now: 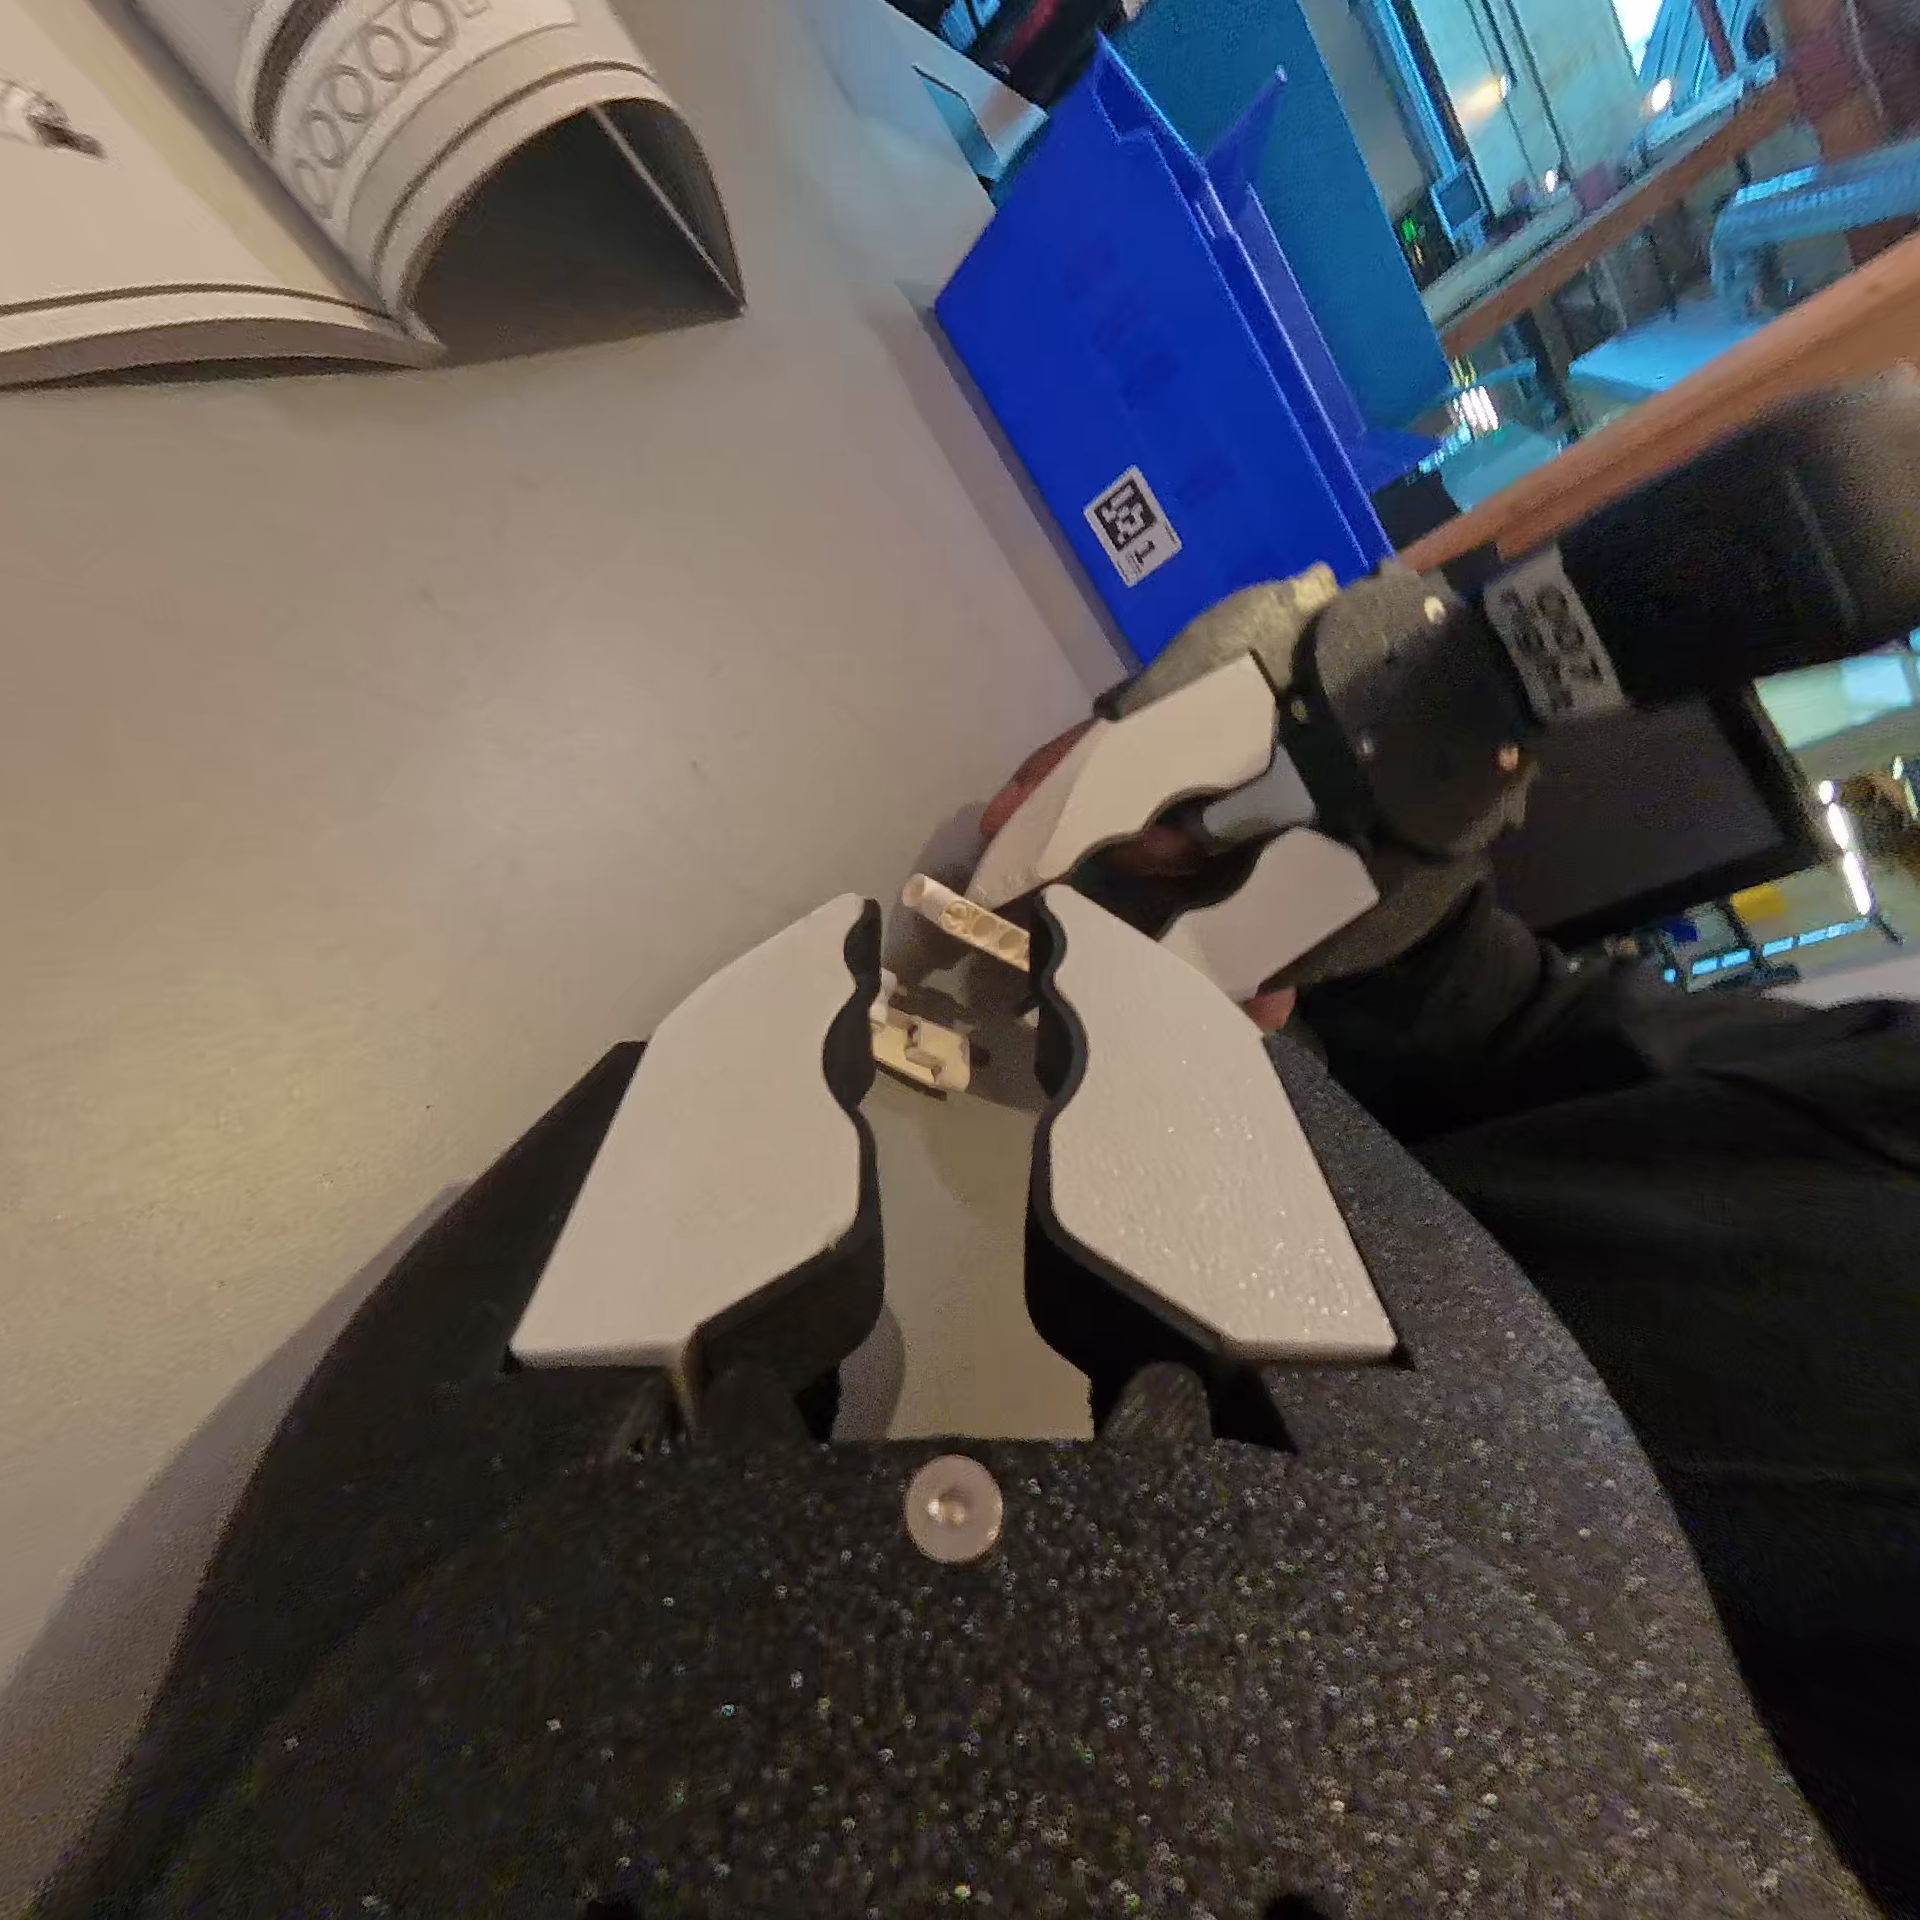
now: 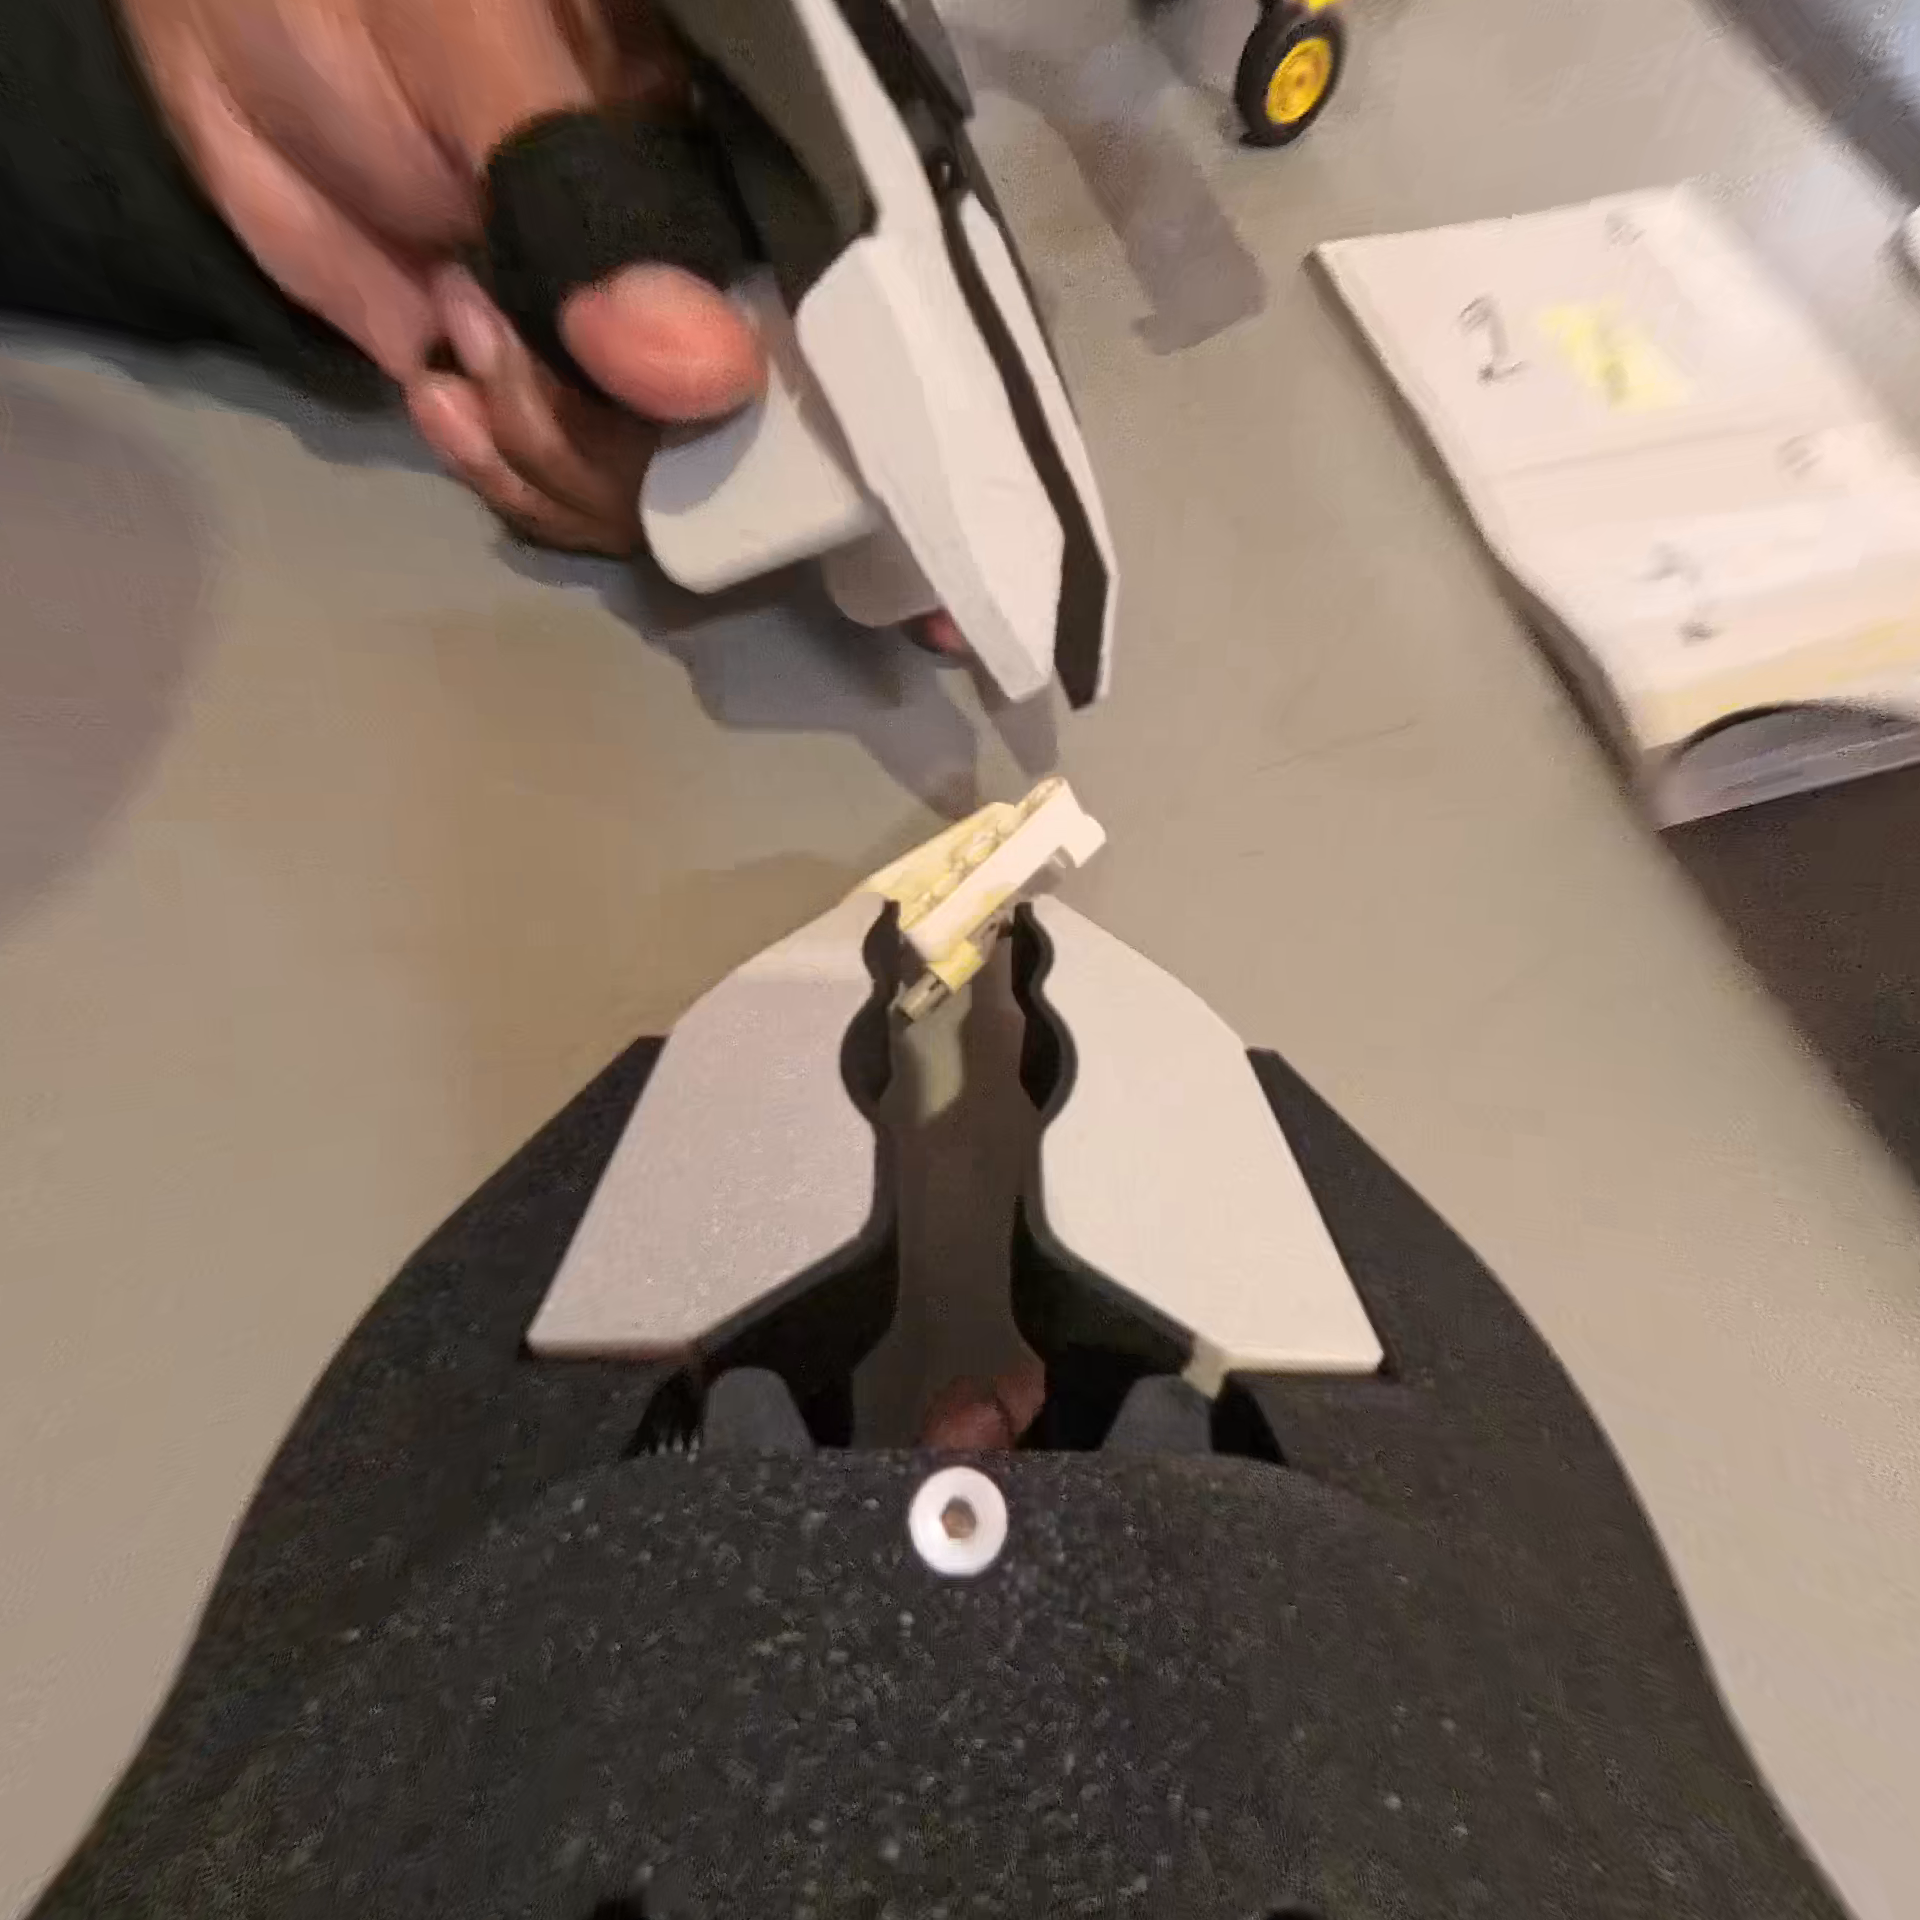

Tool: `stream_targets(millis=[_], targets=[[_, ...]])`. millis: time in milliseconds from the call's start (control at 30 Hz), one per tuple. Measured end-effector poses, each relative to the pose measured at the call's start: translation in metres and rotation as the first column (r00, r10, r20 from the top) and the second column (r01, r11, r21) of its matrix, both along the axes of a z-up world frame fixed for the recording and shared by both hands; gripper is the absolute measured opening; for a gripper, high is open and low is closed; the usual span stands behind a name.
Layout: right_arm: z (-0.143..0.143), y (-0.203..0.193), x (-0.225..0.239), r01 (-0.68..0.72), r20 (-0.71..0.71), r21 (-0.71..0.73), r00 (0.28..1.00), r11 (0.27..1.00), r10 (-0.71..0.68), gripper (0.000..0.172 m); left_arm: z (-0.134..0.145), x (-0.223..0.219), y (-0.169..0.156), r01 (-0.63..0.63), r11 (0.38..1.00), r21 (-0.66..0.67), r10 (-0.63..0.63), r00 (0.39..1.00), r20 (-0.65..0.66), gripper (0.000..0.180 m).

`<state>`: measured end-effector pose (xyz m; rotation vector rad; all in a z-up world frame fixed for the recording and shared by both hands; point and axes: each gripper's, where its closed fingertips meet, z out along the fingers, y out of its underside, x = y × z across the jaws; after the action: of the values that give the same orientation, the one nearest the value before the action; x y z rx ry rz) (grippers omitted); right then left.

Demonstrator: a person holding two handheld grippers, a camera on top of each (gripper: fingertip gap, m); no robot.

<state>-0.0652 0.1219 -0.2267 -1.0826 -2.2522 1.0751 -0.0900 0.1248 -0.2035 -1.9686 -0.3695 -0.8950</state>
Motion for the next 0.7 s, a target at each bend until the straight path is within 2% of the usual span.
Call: stream_targets(millis=[133, 300, 400, 533, 600, 700], targets=[[0.011, -0.006, 0.002, 0.007, 0.062, -0.212, 0.998, 0.977, 0.007, 0.021, 0.000, 0.011, -0.002, 0.095, 0.995, 0.020, -0.092, 0.989, -0.117, 0.027], [0.024, -0.010, 0.005, -0.031, 0.043, -0.353, 0.998, 0.935, 0.049, 0.021, 0.013, 0.018, -0.003, 0.208, 0.967, 0.149, -0.155, 0.940, -0.302, 0.038], [0.036, -0.015, 0.008, -0.081, 0.006, -0.448, 0.996, 0.890, 0.093, 0.021, 0.020, 0.017, -0.006, 0.248, 0.947, 0.206, -0.173, 0.930, -0.325, 0.040], [0.050, -0.026, 0.015, -0.159, -0.041, -0.535, 0.986, 0.830, 0.162, 0.021, 0.036, 0.031, -0.017, 0.366, 0.874, 0.320, -0.266, 0.911, -0.315, 0.037], [0.053, -0.030, 0.019, -0.184, -0.050, -0.553, 0.981, 0.813, 0.189, 0.021, 0.041, 0.041, -0.024, 0.436, 0.821, 0.367, -0.305, 0.881, -0.362, 0.033], [0.056, -0.036, 0.025, -0.224, -0.056, -0.581, 0.970, 0.783, 0.236, 0.021, 0.041, 0.045, -0.026, 0.474, 0.794, 0.381, -0.286, 0.844, -0.454, 0.023]])
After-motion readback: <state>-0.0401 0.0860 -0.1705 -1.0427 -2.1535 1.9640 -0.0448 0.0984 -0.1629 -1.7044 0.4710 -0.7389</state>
